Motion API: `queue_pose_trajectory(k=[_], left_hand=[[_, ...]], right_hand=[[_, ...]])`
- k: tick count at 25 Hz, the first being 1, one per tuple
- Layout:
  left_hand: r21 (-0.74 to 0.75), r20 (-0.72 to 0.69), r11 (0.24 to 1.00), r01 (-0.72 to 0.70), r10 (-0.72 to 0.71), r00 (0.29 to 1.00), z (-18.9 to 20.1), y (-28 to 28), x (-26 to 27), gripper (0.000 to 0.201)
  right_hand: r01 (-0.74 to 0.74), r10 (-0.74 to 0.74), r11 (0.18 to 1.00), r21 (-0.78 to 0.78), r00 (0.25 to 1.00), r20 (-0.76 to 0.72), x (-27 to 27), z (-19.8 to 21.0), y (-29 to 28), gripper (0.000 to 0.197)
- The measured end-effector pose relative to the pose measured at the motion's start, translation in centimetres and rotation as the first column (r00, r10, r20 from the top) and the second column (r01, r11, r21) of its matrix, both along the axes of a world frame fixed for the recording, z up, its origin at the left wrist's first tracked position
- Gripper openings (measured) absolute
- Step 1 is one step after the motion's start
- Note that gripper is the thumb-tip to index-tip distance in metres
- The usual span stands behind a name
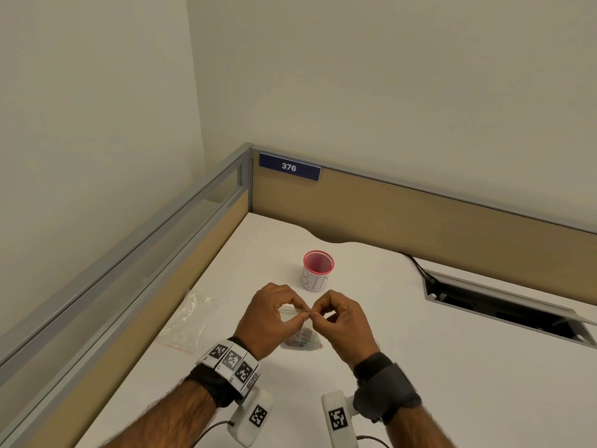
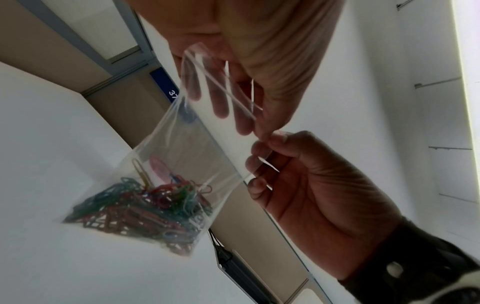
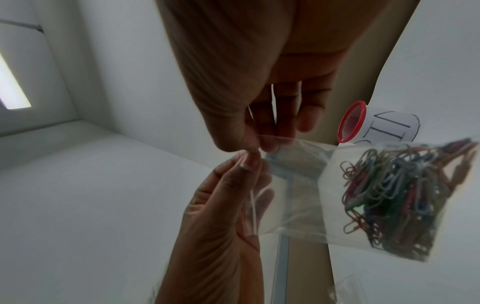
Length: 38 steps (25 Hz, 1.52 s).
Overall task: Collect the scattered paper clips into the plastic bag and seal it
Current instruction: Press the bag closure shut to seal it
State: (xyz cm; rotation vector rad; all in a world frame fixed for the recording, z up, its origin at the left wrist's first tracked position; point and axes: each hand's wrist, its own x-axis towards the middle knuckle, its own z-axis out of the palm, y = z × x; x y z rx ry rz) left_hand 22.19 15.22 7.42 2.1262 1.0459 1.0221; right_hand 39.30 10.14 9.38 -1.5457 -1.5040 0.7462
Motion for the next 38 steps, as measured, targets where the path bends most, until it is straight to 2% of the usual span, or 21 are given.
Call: queue_pose_trajectory(k=[5, 15, 25, 29, 33, 35, 38], left_hand=[[-0.001, -0.039, 1.0, 0.004, -0.004, 0.999, 0.1, 0.0, 0.2, 0.021], [-0.11, 0.022, 0.994, 0.008, -0.006, 1.0, 0.8, 0.5, -0.9, 0.008], [-0.141, 0.066, 0.989, -0.035, 0.044, 0.997, 0.0, 1.1, -3.1, 0.021], [-0.184, 0.082, 0.982, -0.032, 0.047, 0.996, 0.0, 1.3, -4.0, 0.006], [-0.242, 0.129, 0.969, -0.056, 0.089, 0.988, -0.7, 1.2, -4.4, 0.007], [-0.258, 0.177, 0.966, -0.032, 0.08, 0.981, -0.9, 1.1, -4.1, 0.02], [-0.222, 0.193, 0.975, 0.006, 0.038, 0.98, -0.5, 0.9, -3.5, 0.023]], right_hand=[[-0.01, 0.01, 1.0, 0.027, 1.0, 0.008, 0.1, -0.3, 0.1, 0.007], [-0.006, 0.007, 0.999, 0.048, 1.0, -0.025, 0.5, -0.1, 0.0, 0.007], [0.027, -0.026, 0.999, 0.028, 0.998, -0.049, 1.5, 0.0, -0.4, 0.009], [0.029, -0.026, 0.999, 0.035, 0.996, -0.085, 1.7, 0.2, -0.3, 0.008], [0.032, -0.03, 0.999, 0.024, 0.995, -0.097, 1.7, 0.0, -0.3, 0.008], [0.032, -0.032, 0.999, 0.007, 0.995, -0.091, 1.8, -0.2, -0.3, 0.007], [-0.041, 0.041, 0.999, -0.017, 0.999, -0.033, 1.7, -0.3, -0.4, 0.013]])
